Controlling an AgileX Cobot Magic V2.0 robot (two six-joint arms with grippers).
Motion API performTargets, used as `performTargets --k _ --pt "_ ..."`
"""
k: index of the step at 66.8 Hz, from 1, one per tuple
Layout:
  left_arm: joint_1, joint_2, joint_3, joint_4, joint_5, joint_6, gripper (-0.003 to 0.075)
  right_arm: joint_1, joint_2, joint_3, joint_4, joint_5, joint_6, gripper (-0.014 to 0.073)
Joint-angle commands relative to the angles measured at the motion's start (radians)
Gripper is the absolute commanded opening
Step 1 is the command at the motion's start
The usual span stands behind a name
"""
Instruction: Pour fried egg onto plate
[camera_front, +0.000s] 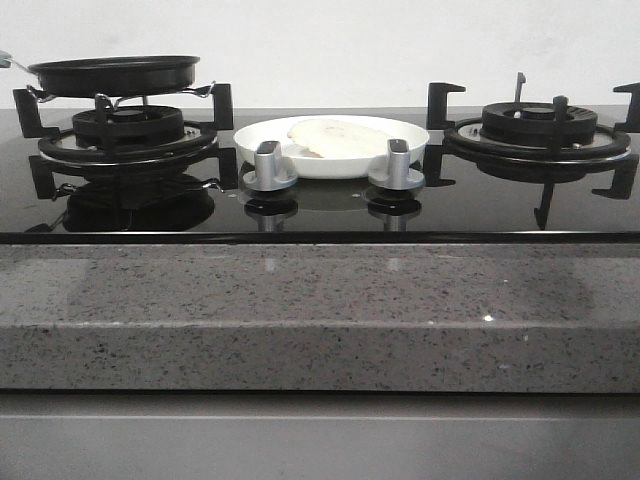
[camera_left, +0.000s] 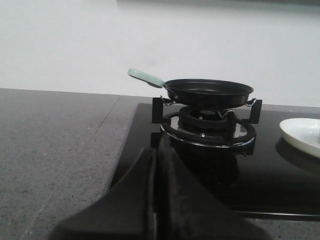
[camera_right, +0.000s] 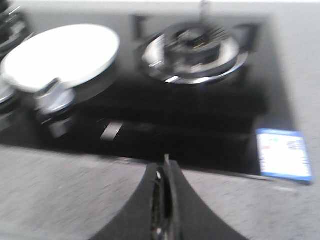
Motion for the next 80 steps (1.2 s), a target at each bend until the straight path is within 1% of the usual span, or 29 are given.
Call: performTargets --k 1,6,14,27,54,64,73,80 --pt "-0.008 -0.015 0.005 0.0 -0.087 0.001 -0.002 -0.028 -0.071 0.091 -0.012 -0.225 -0.012 -0.0069" --pt "-0.008 -0.015 0.005 0.0 -0.087 0.001 -0.002 -0.028 -0.135 0.171 -0.012 -0.29 -0.012 -0.0069" --pt "-0.008 -0.015 0.005 0.0 -0.087 0.001 -0.002 -0.035 -0.222 0.288 -0.011 -0.352 -0.012 -0.0069" --pt "-0.008 -0.015 0.005 0.0 -0.087 0.001 -0.002 -0.046 -0.308 0.38 -0.011 -0.405 -0.012 -0.0069" --pt "-0.008 -0.013 0.005 0.0 -0.085 0.001 -0.002 -0.046 -0.305 0.377 -0.011 -0.392 -0.012 -0.0069" --pt "-0.008 -0.013 0.005 0.0 -0.085 0.001 -0.002 -0.046 -0.305 0.378 -0.027 -0.457 -0.008 -0.0069" --pt "-0.008 -0.013 0.005 0.0 -0.085 0.001 -0.002 -0.046 -0.306 0.378 -0.131 -0.55 0.067 -0.0069" --pt "-0.008 -0.013 0.005 0.0 -0.085 0.001 -0.002 -0.046 -0.306 0.378 -0.134 -0.555 0.095 -0.0069"
